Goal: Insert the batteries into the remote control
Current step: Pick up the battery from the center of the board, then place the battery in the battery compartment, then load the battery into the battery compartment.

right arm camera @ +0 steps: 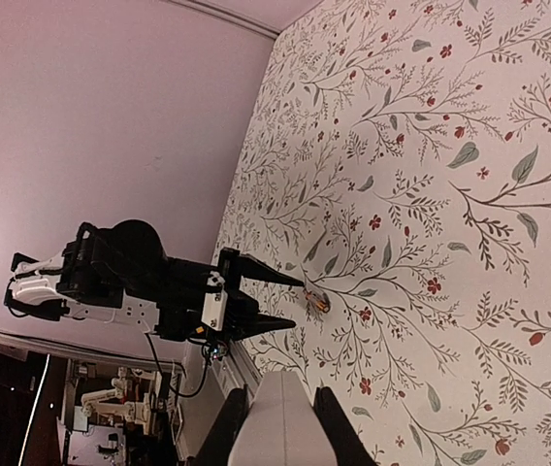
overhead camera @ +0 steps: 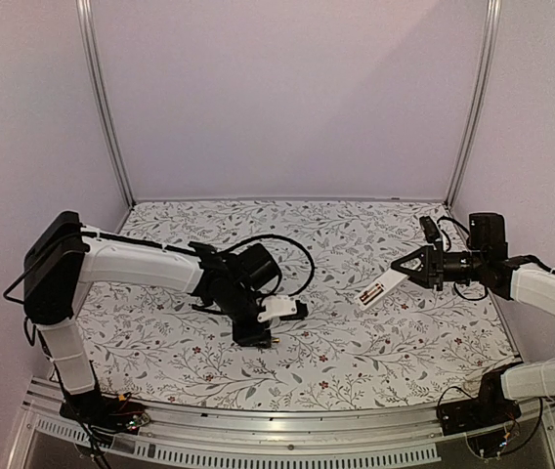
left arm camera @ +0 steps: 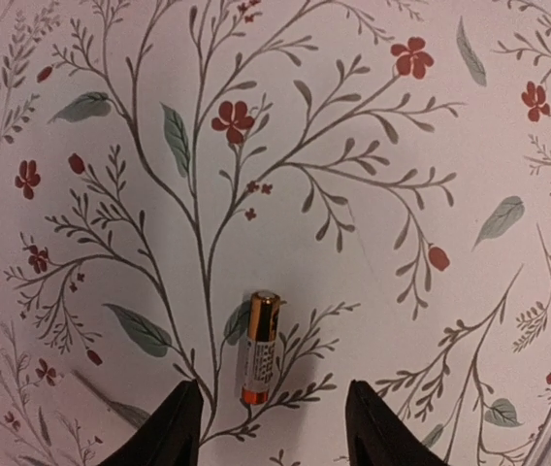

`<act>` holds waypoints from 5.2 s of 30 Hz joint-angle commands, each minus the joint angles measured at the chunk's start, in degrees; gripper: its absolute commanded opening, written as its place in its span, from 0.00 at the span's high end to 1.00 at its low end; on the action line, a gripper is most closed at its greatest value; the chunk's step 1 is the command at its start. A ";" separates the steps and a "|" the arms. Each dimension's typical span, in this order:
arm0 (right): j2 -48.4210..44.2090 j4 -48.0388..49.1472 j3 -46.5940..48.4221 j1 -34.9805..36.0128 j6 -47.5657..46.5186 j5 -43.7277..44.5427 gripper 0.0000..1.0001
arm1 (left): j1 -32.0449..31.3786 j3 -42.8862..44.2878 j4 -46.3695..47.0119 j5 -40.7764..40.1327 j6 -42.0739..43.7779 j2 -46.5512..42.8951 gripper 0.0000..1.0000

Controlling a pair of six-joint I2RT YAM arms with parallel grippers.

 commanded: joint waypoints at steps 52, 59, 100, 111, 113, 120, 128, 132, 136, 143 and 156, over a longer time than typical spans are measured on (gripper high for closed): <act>16.94 36.12 1.36 20.89 21.67 12.90 1.00 | -7.83 39.38 -32.85 -1.03 -34.19 2.69 1.00; 19.16 42.60 -0.04 21.95 25.91 14.15 1.00 | -8.72 42.98 -34.63 -4.24 -33.27 6.79 1.00; 20.90 48.58 -2.86 24.91 30.13 15.09 1.00 | -9.10 54.38 -39.43 -11.98 -31.59 17.51 0.90; 21.08 48.85 -2.46 24.90 30.00 14.48 1.00 | -9.10 55.96 -39.22 -12.50 -31.13 18.38 0.86; 21.40 49.10 -2.46 24.91 30.19 14.41 1.00 | -9.10 55.77 -39.42 -12.48 -30.96 18.60 0.82; 21.16 49.39 -2.64 24.93 30.72 14.21 1.00 | -9.03 53.25 -39.00 -14.15 -30.74 16.97 0.74; 21.16 49.26 -2.88 24.22 31.24 14.01 1.00 | -8.62 52.71 -36.06 -16.36 -30.59 12.90 0.56; 20.91 49.01 -3.23 23.91 31.44 13.90 1.00 | -8.57 51.27 -32.38 -16.16 -29.92 8.96 0.39; 20.42 48.78 -3.60 23.68 31.37 13.65 1.00 | -8.57 46.19 -26.35 -15.22 -29.48 3.38 0.09; 18.49 48.71 -2.99 22.54 31.87 12.41 1.00 | -6.78 24.29 -6.83 -10.77 -29.69 -12.85 0.01; 12.58 35.44 0.12 22.54 29.66 10.65 1.00 | -7.69 -4.04 12.38 -7.24 -23.44 -33.25 0.31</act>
